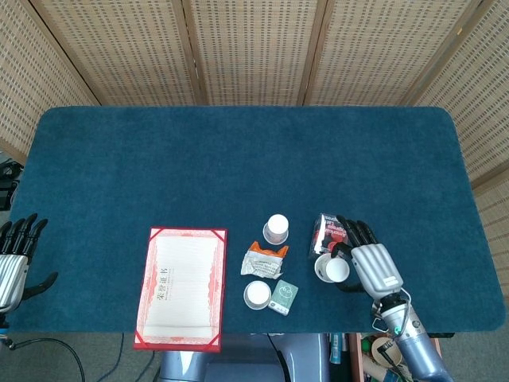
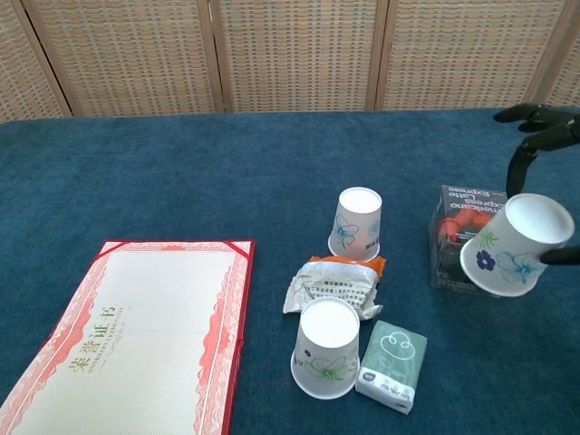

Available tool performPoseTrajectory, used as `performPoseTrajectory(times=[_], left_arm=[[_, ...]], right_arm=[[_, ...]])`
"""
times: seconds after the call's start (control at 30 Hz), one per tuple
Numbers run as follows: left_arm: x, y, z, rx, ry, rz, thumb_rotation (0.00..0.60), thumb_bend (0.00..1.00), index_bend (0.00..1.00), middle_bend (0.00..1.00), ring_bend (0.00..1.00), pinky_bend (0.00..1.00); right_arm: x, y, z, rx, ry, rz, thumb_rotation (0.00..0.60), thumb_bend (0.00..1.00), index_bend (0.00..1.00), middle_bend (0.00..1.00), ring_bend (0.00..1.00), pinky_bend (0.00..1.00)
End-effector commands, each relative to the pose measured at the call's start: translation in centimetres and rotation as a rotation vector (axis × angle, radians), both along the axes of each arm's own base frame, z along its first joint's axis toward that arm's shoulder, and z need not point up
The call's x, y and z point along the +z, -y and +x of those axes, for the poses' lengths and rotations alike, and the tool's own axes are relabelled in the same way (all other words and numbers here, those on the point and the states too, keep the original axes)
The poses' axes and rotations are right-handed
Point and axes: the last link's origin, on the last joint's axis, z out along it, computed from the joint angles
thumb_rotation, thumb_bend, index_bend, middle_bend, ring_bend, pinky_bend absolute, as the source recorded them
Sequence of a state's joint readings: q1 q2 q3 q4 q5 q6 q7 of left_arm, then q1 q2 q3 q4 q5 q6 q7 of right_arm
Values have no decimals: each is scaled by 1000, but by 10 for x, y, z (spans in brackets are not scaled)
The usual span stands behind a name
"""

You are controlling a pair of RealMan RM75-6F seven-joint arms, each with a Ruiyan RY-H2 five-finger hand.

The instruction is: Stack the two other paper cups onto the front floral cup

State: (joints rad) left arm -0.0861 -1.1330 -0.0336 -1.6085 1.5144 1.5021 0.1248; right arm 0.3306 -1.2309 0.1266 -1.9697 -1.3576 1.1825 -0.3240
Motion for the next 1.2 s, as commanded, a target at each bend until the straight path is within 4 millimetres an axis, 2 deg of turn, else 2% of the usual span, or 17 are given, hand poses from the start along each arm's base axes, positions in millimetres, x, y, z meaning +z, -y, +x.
performPoseTrajectory(times=[0.03, 0.3, 0.57, 0.83, 1.2], left_arm=[[0, 0, 0, 0, 1, -1, 600, 225, 0, 0, 0, 0], [-1, 0, 0, -1, -1, -5, 600, 226, 0, 0, 0, 0], [0, 0, 0, -3, 4, -3, 600, 225, 0, 0, 0, 0], [1, 0, 0, -4, 7, -1, 600, 226, 0, 0, 0, 0], [1, -1, -1, -3, 9, -1, 600, 226, 0, 0, 0, 0]], right_arm=[[4, 4, 10, 20, 6, 1, 600, 96, 504, 39, 0, 0], [2, -1, 53, 113, 41, 49, 600, 96, 508, 40, 0, 0], [-17, -5, 81, 153, 66, 103, 600, 96, 512, 39, 0, 0], [-33, -1, 93, 147, 85, 128, 600, 96, 512, 39, 0, 0], [-38, 0, 103, 129, 132, 130, 600, 96, 513, 40, 0, 0]])
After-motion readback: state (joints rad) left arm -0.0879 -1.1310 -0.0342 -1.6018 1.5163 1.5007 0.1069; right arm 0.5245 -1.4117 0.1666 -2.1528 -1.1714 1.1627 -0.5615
